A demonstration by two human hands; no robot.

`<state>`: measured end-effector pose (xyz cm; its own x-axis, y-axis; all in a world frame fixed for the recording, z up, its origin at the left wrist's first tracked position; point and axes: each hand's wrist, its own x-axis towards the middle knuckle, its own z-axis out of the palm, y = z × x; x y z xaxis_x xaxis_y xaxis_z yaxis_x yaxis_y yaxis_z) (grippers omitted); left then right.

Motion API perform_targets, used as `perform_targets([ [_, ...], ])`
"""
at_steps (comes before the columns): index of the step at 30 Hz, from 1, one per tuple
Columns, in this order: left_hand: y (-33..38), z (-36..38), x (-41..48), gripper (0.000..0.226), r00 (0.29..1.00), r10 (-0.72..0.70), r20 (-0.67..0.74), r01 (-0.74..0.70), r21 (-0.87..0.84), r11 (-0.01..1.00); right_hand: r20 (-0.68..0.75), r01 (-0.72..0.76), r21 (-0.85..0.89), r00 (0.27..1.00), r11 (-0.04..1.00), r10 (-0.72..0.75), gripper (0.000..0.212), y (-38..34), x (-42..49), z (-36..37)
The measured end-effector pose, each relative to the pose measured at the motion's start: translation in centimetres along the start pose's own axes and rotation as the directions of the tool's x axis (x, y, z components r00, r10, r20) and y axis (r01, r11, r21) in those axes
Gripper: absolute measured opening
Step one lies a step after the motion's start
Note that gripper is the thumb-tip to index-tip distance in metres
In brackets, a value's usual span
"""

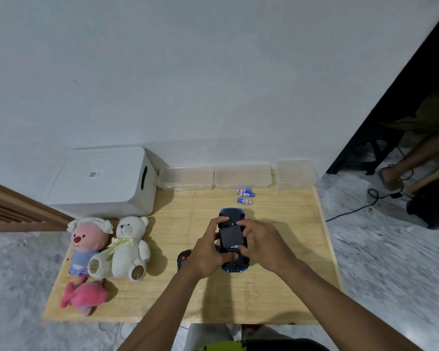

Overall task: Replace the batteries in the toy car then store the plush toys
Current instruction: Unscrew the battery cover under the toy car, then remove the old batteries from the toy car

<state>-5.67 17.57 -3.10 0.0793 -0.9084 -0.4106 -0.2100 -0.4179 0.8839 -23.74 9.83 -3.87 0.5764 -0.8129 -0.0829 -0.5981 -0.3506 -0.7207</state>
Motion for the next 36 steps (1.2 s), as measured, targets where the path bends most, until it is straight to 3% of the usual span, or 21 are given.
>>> perform_targets([
  [3, -0.2, 0.1, 0.0, 0.088, 1.000, -0.011, -0.009, 0.011, -0.011, 1.000, -0.056, 0.013, -0.033, 0.998, 0.999, -0.015, 0.058, 0.3, -0.6, -1.1],
  [7, -0.7, -0.1, 0.1, 0.091, 0.999, -0.032, -0.012, 0.032, -0.022, 0.999, -0.194, -0.171, 0.008, 0.966, 0.985, 0.169, 0.056, 4.0, -2.1, -3.7],
  [12, -1.3, -0.1, 0.3, 0.095, 0.998, -0.060, 0.009, 0.061, -0.020, 0.998, -0.096, -0.351, 0.000, 0.932, 0.936, 0.350, 0.058, 8.5, -5.1, -4.4],
  [19, -1.4, 0.1, 0.2, 0.097, 0.996, -0.082, 0.039, 0.083, -0.026, 0.996, -0.042, -0.405, -0.044, 0.914, 0.913, 0.404, 0.066, 10.2, -5.7, -3.1],
  [22, -1.1, 0.2, -0.1, 0.099, 0.996, -0.075, 0.038, 0.075, -0.014, 0.997, -0.058, -0.446, 0.004, 0.893, 0.895, 0.445, 0.067, 8.9, -5.5, -3.6],
  [27, -0.3, 0.8, -0.4, 0.100, 1.000, -0.024, 0.013, 0.024, 0.044, 0.999, -0.169, -0.358, 0.124, 0.911, 0.925, 0.375, 0.023, 1.4, -3.2, -2.0],
  [30, 0.4, 1.3, -0.5, 0.100, 1.000, 0.027, -0.017, -0.025, 0.090, 0.996, -0.192, -0.351, 0.066, 0.914, 0.934, 0.357, 0.026, -2.9, -1.7, -0.3],
  [36, 1.0, 1.1, -0.9, 0.099, 0.989, 0.123, -0.078, -0.113, 0.122, 0.986, -0.333, -0.434, 0.004, 0.849, 0.901, 0.411, 0.031, -5.6, -0.1, 1.7],
])
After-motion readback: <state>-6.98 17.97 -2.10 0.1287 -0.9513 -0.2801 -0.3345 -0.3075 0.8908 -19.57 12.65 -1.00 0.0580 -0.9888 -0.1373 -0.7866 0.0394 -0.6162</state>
